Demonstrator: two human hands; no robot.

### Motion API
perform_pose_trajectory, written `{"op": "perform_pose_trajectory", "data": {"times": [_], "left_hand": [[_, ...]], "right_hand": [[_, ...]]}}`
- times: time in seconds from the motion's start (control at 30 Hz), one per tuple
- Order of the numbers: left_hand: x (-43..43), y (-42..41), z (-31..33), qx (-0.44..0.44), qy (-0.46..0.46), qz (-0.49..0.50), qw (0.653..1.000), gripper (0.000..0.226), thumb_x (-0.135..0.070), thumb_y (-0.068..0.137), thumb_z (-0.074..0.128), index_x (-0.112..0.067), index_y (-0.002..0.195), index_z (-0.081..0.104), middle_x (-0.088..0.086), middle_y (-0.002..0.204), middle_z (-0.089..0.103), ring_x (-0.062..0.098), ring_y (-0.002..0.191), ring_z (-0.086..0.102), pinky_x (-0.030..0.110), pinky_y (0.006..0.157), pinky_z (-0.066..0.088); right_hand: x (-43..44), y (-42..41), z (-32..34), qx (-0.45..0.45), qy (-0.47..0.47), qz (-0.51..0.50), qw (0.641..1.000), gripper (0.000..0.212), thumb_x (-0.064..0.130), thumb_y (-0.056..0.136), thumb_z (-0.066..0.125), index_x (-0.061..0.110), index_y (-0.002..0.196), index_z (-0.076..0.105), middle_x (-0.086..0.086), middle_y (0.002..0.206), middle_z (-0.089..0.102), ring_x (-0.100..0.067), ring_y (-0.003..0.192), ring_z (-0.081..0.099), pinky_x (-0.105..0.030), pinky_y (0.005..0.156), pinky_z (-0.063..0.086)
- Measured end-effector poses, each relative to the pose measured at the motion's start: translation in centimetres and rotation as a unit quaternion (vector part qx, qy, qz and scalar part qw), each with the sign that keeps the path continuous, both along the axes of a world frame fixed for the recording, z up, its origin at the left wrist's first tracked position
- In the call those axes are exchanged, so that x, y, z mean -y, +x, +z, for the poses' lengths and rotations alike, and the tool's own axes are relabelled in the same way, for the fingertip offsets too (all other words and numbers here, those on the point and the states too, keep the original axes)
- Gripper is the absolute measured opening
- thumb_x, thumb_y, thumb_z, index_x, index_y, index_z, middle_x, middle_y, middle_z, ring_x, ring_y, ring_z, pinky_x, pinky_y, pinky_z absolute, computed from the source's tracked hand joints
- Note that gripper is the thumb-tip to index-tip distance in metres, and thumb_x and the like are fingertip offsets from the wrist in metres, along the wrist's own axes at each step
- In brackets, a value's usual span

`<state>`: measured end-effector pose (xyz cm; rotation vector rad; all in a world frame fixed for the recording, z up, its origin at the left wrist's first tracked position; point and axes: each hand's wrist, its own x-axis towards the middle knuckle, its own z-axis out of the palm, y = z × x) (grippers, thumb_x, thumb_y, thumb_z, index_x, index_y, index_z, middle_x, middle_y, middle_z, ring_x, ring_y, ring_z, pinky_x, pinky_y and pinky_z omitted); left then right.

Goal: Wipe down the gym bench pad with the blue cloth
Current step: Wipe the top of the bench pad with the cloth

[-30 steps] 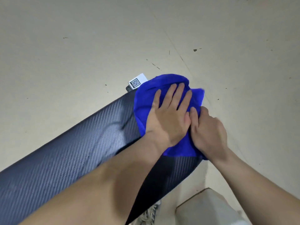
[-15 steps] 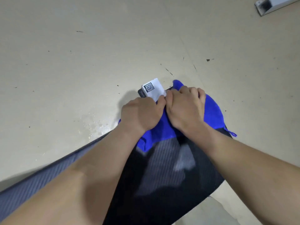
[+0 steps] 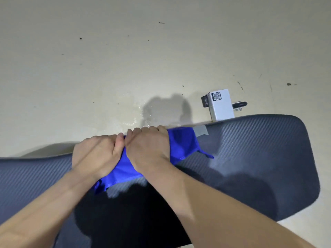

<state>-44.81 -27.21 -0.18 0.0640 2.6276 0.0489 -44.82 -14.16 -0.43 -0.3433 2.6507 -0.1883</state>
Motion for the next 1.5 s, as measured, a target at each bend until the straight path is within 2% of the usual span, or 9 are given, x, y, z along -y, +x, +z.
{"op": "perform_pose_trajectory", "data": {"times": [0.23,0.4,0.53,0.63,0.83,1.1,1.27,1.43,1.5], "left_hand": [[1.3,0.5,0.1,-0.011,-0.015,0.044,0.999,0.056,-0.042,0.098,0.019,-0.019,0.058,0.052,0.001,0.057,0.054,0.028,0.061,0.049,0.032,0.059,0.04],[-6.3,0.0,0.0,-0.025,0.028,0.009,0.999,0.053,-0.039,0.097,0.017,-0.018,0.064,0.051,-0.003,0.06,0.055,0.028,0.067,0.055,0.031,0.063,0.042],[-15.5,-0.9,-1.1,-0.053,0.084,-0.052,0.994,0.043,-0.035,0.099,0.021,-0.016,0.072,0.047,0.0,0.075,0.061,0.027,0.066,0.053,0.032,0.058,0.039],[-21.4,-1.5,-1.3,-0.075,0.098,-0.116,0.986,0.036,-0.032,0.098,0.021,-0.017,0.087,0.052,0.0,0.077,0.05,0.025,0.06,0.039,0.028,0.049,0.02],[-30.8,-3.3,-1.7,-0.031,0.149,-0.107,0.982,0.031,-0.043,0.098,0.023,-0.021,0.088,0.042,0.001,0.077,0.047,0.026,0.066,0.043,0.033,0.058,0.027],[-36.9,-1.3,-1.3,-0.195,0.154,-0.3,0.921,0.027,-0.03,0.095,0.047,-0.009,0.104,0.06,0.011,0.094,0.062,0.032,0.078,0.058,0.036,0.061,0.034],[-38.5,2.0,-2.2,-0.135,0.102,-0.372,0.913,0.056,-0.044,0.098,0.019,-0.027,0.151,0.014,0.006,0.158,0.017,0.034,0.143,0.017,0.051,0.115,0.014],[-38.0,9.7,-1.9,-0.097,0.155,-0.494,0.85,0.057,-0.042,0.097,0.018,-0.025,0.152,0.017,0.004,0.16,0.012,0.03,0.147,0.006,0.048,0.118,0.005],[-36.8,12.7,-1.5,-0.086,0.164,-0.533,0.825,0.056,-0.039,0.096,0.026,-0.024,0.15,0.026,0.003,0.158,0.021,0.028,0.146,0.016,0.047,0.117,0.012]], "right_hand": [[0.3,0.3,-0.4,-0.046,-0.042,0.093,0.994,0.024,0.018,0.093,0.029,0.019,0.086,0.052,-0.001,0.076,0.053,-0.024,0.064,0.042,-0.036,0.071,0.034],[-8.0,0.2,-0.9,-0.152,-0.065,0.049,0.985,0.03,0.022,0.078,0.07,0.014,0.054,0.055,-0.002,0.046,0.044,-0.023,0.04,0.044,-0.031,0.052,0.032],[-17.7,-0.3,-1.3,-0.146,-0.02,0.002,0.989,0.039,0.038,0.096,0.039,0.015,0.067,0.052,-0.006,0.061,0.054,-0.032,0.058,0.052,-0.036,0.061,0.027],[-24.4,-0.1,-1.2,-0.136,-0.005,-0.054,0.989,0.04,0.043,0.097,0.031,0.015,0.076,0.051,-0.004,0.071,0.052,-0.032,0.071,0.052,-0.039,0.07,0.034],[-31.7,2.5,-1.3,-0.144,0.009,-0.216,0.966,0.046,0.048,0.095,0.028,0.021,0.121,0.055,-0.004,0.119,0.059,-0.028,0.114,0.049,-0.043,0.097,0.032],[-33.9,8.2,-1.0,-0.105,-0.039,-0.449,0.886,0.058,0.052,0.099,0.028,0.026,0.15,0.02,-0.004,0.138,0.049,-0.028,0.117,0.053,-0.04,0.082,0.042],[-34.0,13.2,-1.3,-0.095,-0.006,-0.52,0.849,0.061,0.053,0.099,0.024,0.017,0.148,0.026,-0.008,0.126,0.058,-0.029,0.111,0.056,-0.036,0.072,0.038],[-29.8,20.6,-1.1,-0.113,-0.274,-0.694,0.656,0.039,0.038,0.103,0.029,0.013,0.128,0.044,0.001,0.102,0.062,-0.015,0.087,0.059,-0.022,0.072,0.042],[-27.2,24.2,-1.3,-0.053,-0.283,-0.697,0.657,0.037,0.039,0.104,0.021,0.019,0.108,0.052,0.006,0.091,0.064,-0.009,0.078,0.059,-0.022,0.07,0.043]]}}
